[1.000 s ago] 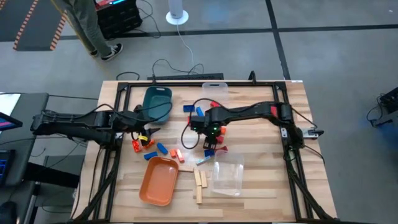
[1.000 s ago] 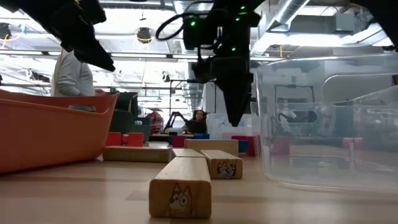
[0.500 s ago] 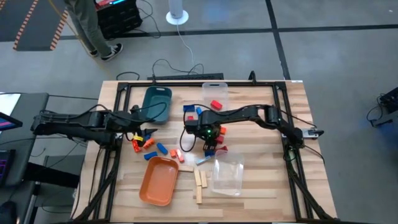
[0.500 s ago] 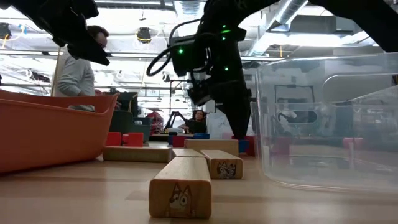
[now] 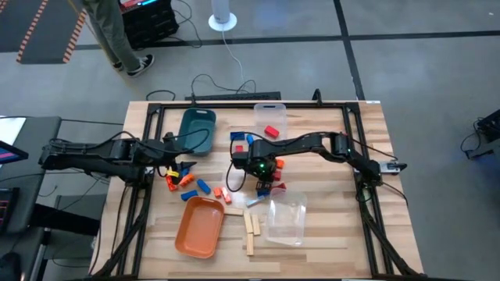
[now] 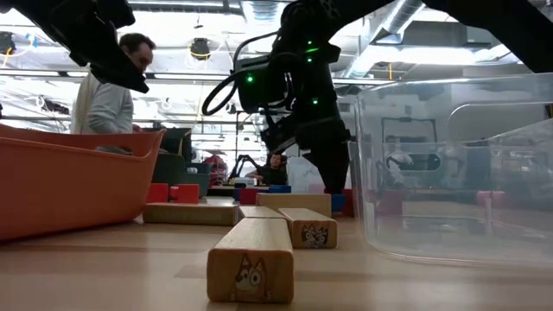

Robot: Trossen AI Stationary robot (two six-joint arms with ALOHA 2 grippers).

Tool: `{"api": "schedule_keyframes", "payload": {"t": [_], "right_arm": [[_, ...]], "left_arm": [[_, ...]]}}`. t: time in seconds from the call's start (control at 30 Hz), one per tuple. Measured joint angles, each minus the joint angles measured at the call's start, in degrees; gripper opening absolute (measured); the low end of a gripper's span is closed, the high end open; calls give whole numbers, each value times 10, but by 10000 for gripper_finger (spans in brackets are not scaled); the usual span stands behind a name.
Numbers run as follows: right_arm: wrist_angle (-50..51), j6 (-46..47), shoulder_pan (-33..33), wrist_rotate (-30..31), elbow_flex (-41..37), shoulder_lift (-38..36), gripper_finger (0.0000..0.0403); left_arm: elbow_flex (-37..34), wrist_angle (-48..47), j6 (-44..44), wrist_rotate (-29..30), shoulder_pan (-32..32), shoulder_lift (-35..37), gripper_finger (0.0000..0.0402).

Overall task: Sort blocks
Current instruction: Put the red wooden block into the top transparent bin

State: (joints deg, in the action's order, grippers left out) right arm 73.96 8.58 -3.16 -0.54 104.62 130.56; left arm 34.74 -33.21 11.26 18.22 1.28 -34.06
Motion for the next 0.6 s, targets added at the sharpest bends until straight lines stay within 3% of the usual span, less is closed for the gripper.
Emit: {"api": "schedule_keyframes", "payload": {"t": [0.2,0.4,0.6], "right_arm": [[-4,-12,0,0,0,-1,81],[5,-29,0,0,38,-30,78],[-88,-46,-19,7,54,-117,78]], "left_arm": [[0,-5,2,0,0,0,210],[0,-7,6,0,0,0,210],[0,-13,14,-2,0,0,210]]}}
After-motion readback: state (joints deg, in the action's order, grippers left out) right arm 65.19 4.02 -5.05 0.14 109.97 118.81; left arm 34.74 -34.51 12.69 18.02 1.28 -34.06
